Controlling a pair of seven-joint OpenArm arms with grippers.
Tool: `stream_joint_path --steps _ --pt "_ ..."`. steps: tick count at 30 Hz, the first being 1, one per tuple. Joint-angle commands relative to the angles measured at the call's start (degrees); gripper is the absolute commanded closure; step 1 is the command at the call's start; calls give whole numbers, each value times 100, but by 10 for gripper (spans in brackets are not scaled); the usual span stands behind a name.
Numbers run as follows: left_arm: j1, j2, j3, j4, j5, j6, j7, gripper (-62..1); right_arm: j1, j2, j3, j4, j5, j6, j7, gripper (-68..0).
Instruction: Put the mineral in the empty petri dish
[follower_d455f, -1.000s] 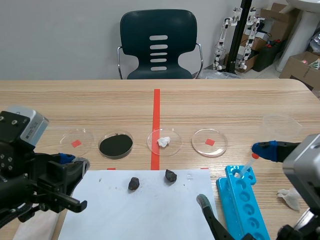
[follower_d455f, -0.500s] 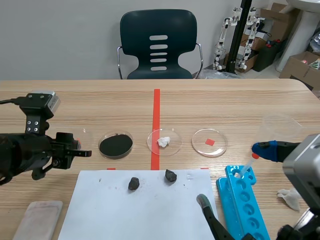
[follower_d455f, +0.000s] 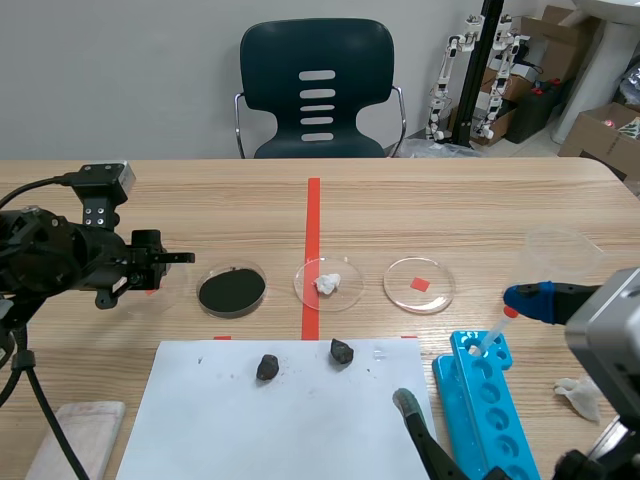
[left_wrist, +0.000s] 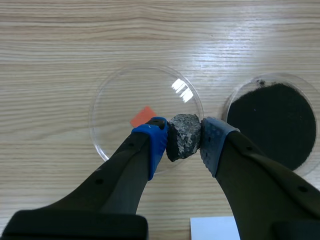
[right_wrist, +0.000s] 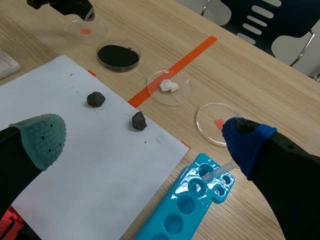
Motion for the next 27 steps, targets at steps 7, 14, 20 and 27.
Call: stream_joint_path --steps 7,14,20,27 --pt "-538 -7 -7 -557 0 291 162 -116 39 59 24 55 61 2 105 -679" --pt "-813 94 -7 -1019 24 321 223 -116 39 59 24 55 61 2 105 -679" --pt "-973 160 -7 -1268 66 367 175 -116 39 59 24 55 61 2 105 -679" --pt "-1008 170 -7 -1390 98 608 35 -116 39 59 24 55 61 2 105 -679"
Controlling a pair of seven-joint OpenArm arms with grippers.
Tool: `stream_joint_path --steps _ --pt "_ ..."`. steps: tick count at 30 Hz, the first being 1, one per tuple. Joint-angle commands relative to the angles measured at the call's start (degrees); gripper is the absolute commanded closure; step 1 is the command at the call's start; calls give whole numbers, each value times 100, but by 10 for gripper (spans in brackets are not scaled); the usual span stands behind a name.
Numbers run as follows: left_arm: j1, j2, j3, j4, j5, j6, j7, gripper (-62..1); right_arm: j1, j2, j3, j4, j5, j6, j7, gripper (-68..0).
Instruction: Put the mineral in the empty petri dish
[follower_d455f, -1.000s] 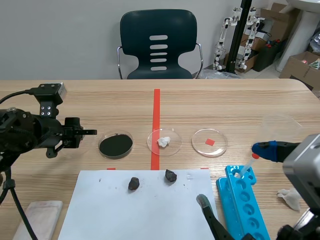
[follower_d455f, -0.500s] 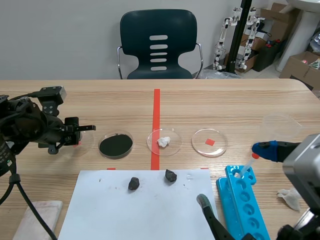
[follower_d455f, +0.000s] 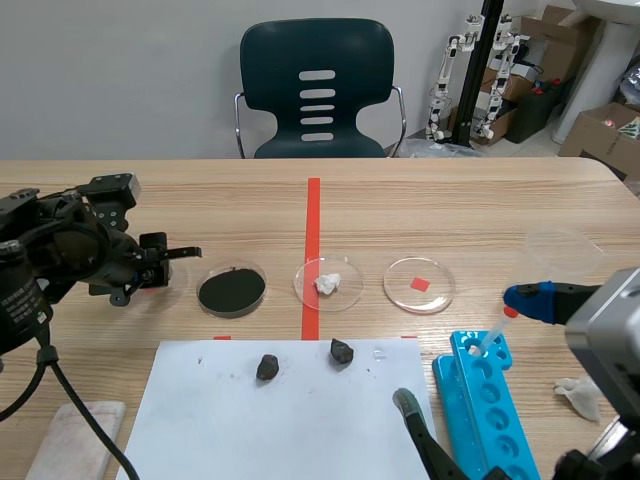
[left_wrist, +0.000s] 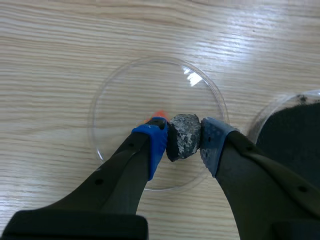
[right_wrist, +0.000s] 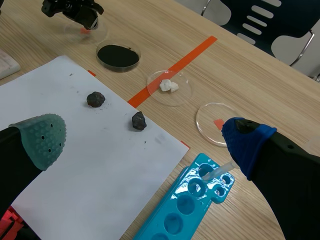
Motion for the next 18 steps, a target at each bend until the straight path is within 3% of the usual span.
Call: stream_joint_path --steps 1,18 --pt "-129 -35 -7 -4 0 52 -74 -116 39 61 24 55 61 2 105 -679" --pt "-205 -37 -7 -149 2 55 -170 -117 39 61 24 55 61 2 105 -679"
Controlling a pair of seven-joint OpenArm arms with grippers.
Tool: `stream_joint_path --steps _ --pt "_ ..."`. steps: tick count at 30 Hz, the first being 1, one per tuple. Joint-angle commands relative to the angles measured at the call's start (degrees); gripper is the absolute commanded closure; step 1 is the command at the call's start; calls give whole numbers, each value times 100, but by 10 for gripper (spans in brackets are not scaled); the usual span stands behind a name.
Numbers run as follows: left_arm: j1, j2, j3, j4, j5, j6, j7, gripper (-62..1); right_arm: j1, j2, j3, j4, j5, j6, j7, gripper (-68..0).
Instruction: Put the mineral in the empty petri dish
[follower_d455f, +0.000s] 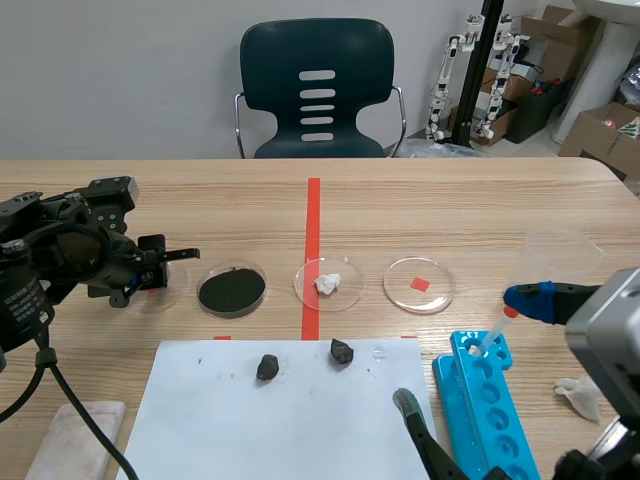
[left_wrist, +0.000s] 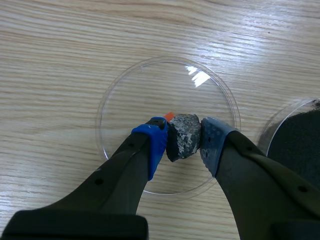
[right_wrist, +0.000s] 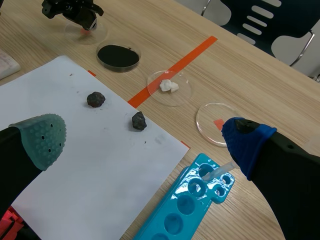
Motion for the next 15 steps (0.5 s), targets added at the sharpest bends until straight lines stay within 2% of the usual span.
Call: stream_joint_path --steps 1,5,12,15 --pt "-111 -37 -7 74 -17 11 -70 -119 39 59 24 55 61 2 105 -679" --pt "-114 -37 -7 74 -17 11 -76 -164 39 59 24 55 61 2 105 -679" --pt "-114 -37 -7 74 -17 11 -74 -173 39 59 24 55 61 2 105 -679" --pt "-114 -37 -7 74 -20 13 -76 -248 39 59 24 55 61 2 105 -679"
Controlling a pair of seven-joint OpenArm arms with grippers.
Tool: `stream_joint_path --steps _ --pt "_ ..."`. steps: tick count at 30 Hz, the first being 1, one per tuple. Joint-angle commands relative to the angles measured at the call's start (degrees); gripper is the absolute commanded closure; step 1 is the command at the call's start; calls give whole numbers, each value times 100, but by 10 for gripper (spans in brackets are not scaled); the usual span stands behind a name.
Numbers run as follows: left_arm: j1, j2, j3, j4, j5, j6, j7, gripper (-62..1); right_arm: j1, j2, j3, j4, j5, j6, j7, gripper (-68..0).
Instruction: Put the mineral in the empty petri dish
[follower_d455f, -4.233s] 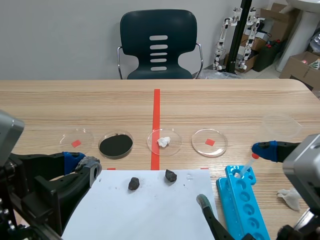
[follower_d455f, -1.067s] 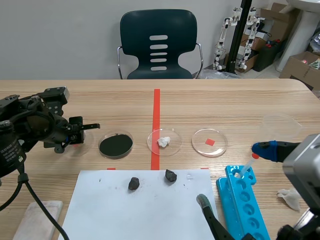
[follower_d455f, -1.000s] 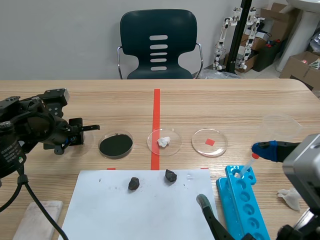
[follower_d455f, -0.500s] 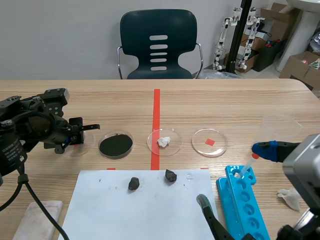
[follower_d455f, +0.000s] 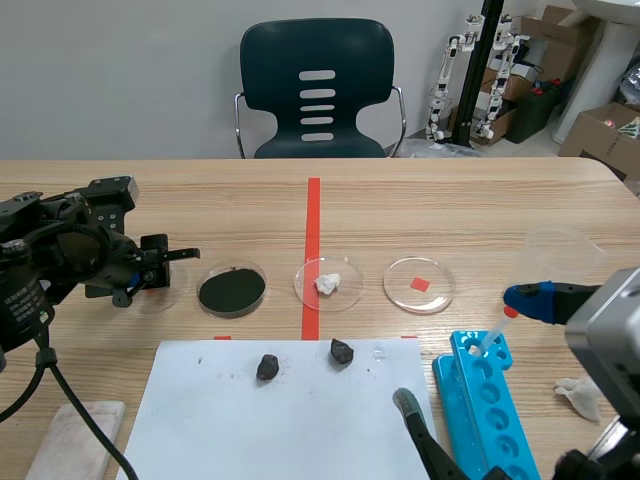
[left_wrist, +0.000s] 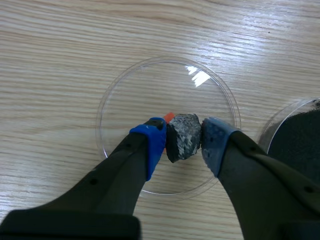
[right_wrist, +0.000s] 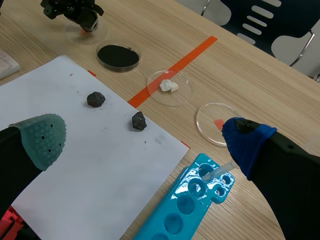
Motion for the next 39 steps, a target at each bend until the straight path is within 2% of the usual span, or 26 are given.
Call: stream_joint_path --steps 1,10,15,22,28,39 --pt "-114 -37 -7 74 -20 13 -74 -278 39 59 24 55 61 2 105 -679" --pt "-114 -37 -7 76 -35 11 -116 -536 39 59 24 55 61 2 105 -679" --pt "-114 -37 -7 76 -37 9 -201 -616 39 59 24 55 61 2 105 -679" --pt "-98 -57 -7 81 -37 7 -258 -623 39 59 24 55 61 2 105 -679" --pt "94 -74 -7 179 -46 -57 -643 -623 39 59 24 55 61 2 105 -679" --pt "664 -221 -7 1137 -37 -149 -848 -623 39 59 24 55 61 2 105 -679"
